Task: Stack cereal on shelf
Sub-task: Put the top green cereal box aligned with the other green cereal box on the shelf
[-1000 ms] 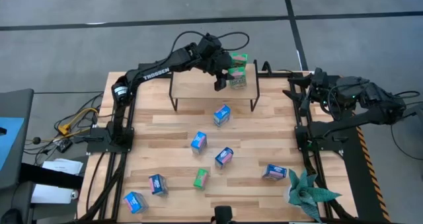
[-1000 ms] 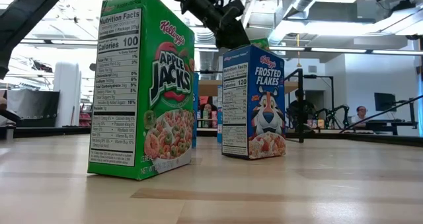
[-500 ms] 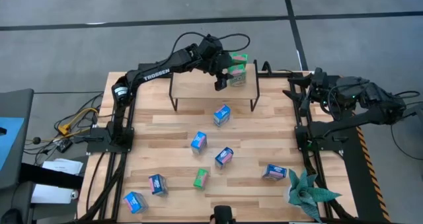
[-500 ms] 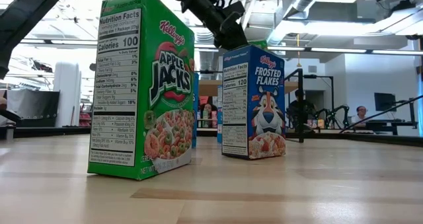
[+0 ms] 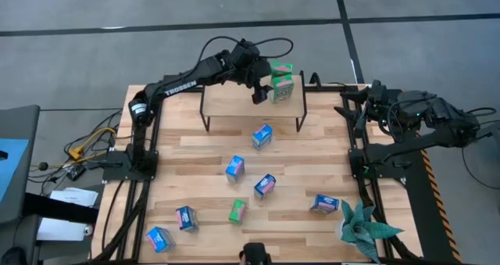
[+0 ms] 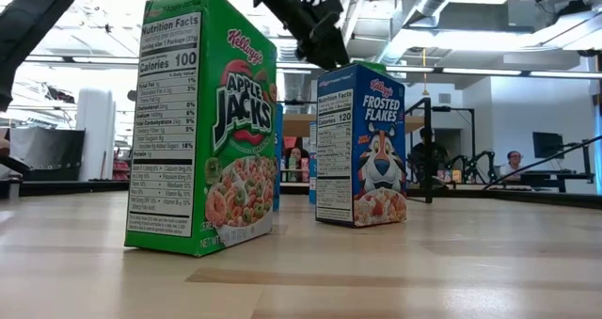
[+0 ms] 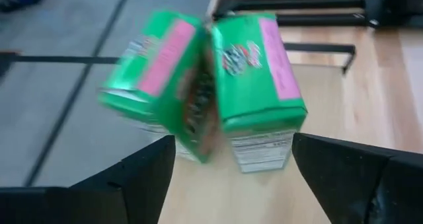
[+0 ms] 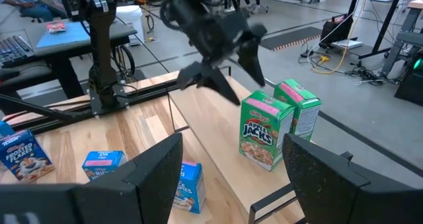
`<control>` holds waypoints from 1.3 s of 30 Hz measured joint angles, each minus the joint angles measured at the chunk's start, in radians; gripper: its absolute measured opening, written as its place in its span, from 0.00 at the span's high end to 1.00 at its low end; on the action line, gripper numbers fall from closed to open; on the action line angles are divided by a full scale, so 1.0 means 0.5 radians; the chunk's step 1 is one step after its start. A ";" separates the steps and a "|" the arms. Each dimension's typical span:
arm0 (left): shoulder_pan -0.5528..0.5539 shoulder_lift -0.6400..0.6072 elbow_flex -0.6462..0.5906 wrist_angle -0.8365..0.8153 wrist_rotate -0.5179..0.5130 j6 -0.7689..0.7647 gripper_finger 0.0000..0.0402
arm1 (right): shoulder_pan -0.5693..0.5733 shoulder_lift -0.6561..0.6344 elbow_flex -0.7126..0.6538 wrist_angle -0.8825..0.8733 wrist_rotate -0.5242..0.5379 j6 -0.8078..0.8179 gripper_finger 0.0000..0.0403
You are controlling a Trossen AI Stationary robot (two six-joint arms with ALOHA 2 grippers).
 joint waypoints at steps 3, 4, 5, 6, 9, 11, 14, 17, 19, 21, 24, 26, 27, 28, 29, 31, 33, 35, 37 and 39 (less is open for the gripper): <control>0.000 -0.037 0.000 0.001 -0.024 -0.064 0.26 | 0.000 0.000 0.000 0.000 0.000 0.000 0.29; 0.000 -0.046 0.000 -0.010 -0.045 -0.111 0.26 | 0.000 0.000 0.000 0.000 0.000 0.000 0.29; -0.001 -0.058 0.000 -0.034 -0.045 -0.150 0.26 | 0.000 0.000 0.000 0.000 0.000 0.000 0.29; -0.008 -0.075 0.000 -0.069 -0.039 -0.191 0.26 | 0.000 0.000 0.000 0.000 0.000 0.000 0.29; -0.048 -0.144 0.000 -0.206 -0.022 -0.216 0.26 | 0.000 0.000 0.000 0.000 0.000 0.000 0.29; -0.077 -0.188 0.000 -0.306 0.061 -0.207 0.26 | 0.001 0.000 0.000 0.000 0.000 -0.008 0.29; -0.126 -0.221 0.001 -0.292 0.294 -0.304 0.29 | 0.000 0.000 0.000 0.000 0.000 -0.016 0.29; -0.198 -0.208 -0.013 -0.192 0.324 -0.364 0.39 | 0.000 0.000 0.000 0.000 0.000 -0.018 0.29; -0.249 -0.165 -0.018 -0.145 0.209 -0.360 0.49 | 0.000 0.000 0.000 0.000 0.000 -0.018 0.29; -0.291 -0.108 -0.021 -0.116 0.125 -0.342 0.60 | 0.000 0.000 0.000 0.000 0.000 -0.018 0.29; -0.315 -0.044 -0.021 -0.052 0.100 -0.323 0.77 | 0.000 0.001 0.000 0.000 -0.001 -0.018 0.29; -0.317 -0.002 -0.021 -0.042 0.095 -0.318 0.88 | 0.001 0.000 0.000 -0.008 -0.001 -0.017 0.29; -0.315 0.021 -0.021 -0.022 0.082 -0.319 0.94 | 0.000 0.000 0.000 -0.009 -0.001 -0.017 0.29; -0.307 0.035 -0.023 -0.026 0.076 -0.326 0.97 | 0.000 0.000 0.000 -0.009 -0.001 -0.017 0.29; -0.297 0.045 -0.027 -0.042 0.076 -0.327 0.98 | 0.001 0.000 0.000 -0.014 -0.001 -0.016 0.29; -0.290 0.081 -0.019 0.065 0.021 -0.326 0.97 | 0.000 0.000 0.000 -0.016 -0.001 -0.016 0.29; -0.268 0.087 -0.023 0.034 -0.044 -0.325 0.96 | 0.001 0.001 0.000 -0.018 -0.001 -0.016 0.29; -0.254 0.114 -0.020 0.110 -0.066 -0.300 0.96 | 0.000 0.000 0.000 -0.029 -0.001 -0.016 0.29; -0.236 0.126 -0.022 0.096 -0.069 -0.293 0.96 | 0.001 -0.002 0.000 -0.047 -0.001 -0.016 0.29; -0.223 0.129 -0.024 0.088 -0.093 -0.295 0.97 | 0.000 -0.001 0.000 -0.049 -0.001 -0.015 0.29</control>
